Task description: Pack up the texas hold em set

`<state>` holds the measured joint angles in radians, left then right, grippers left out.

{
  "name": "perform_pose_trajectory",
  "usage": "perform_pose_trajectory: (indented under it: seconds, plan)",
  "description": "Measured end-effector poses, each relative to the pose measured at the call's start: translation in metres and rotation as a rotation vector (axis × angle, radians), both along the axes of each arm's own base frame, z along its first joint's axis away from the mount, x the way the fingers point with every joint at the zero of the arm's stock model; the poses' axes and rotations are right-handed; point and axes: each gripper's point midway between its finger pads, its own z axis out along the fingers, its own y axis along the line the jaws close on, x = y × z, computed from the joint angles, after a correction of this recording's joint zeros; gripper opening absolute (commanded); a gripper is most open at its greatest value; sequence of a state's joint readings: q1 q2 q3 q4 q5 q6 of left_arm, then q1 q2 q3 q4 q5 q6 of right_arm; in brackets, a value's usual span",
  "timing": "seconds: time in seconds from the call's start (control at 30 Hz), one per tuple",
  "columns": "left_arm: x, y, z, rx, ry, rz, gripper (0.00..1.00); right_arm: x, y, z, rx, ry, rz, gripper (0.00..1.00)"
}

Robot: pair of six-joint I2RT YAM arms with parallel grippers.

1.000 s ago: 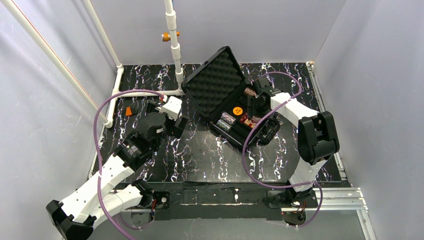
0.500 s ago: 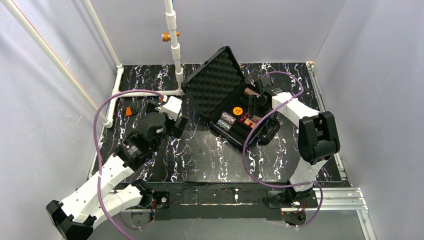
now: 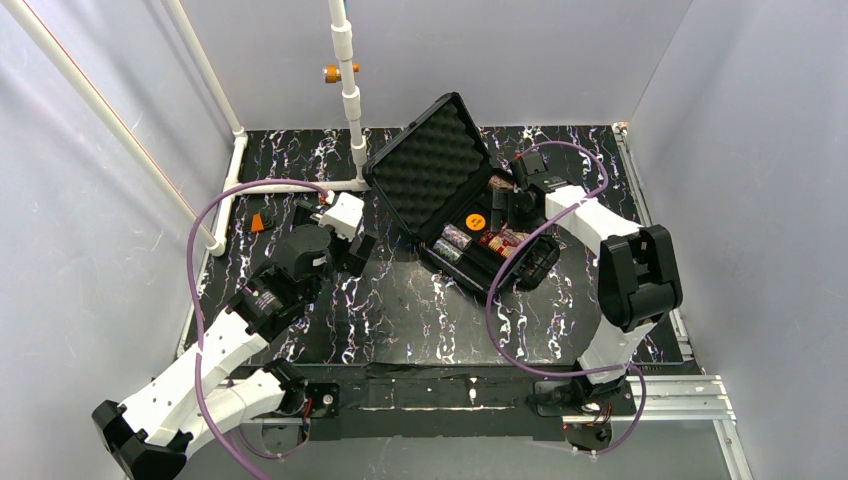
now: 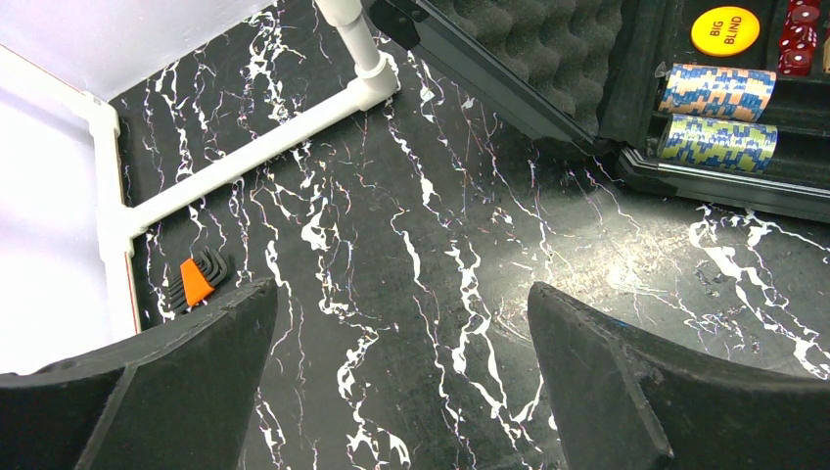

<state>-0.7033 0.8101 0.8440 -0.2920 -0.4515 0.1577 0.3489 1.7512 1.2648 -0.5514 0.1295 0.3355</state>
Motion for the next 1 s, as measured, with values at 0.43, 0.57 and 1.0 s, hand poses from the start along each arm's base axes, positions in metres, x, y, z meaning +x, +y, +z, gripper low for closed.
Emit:
perform_pose_trajectory:
  seconds: [0.43,0.57,1.0]
  plan:
    - [0.003,-0.002,-0.007,0.017,0.022,0.000,0.99,-0.011,-0.010,0.062,0.031,-0.160,-0.020,0.98]
    - [0.006,-0.003,-0.016,0.042,0.044,0.013,0.99,-0.022,-0.019,0.070,0.035,-0.222,-0.046,0.98]
    - [0.037,0.018,-0.053,-0.030,0.235,0.170,1.00,-0.061,-0.060,0.052,-0.027,-0.289,-0.165,0.98]
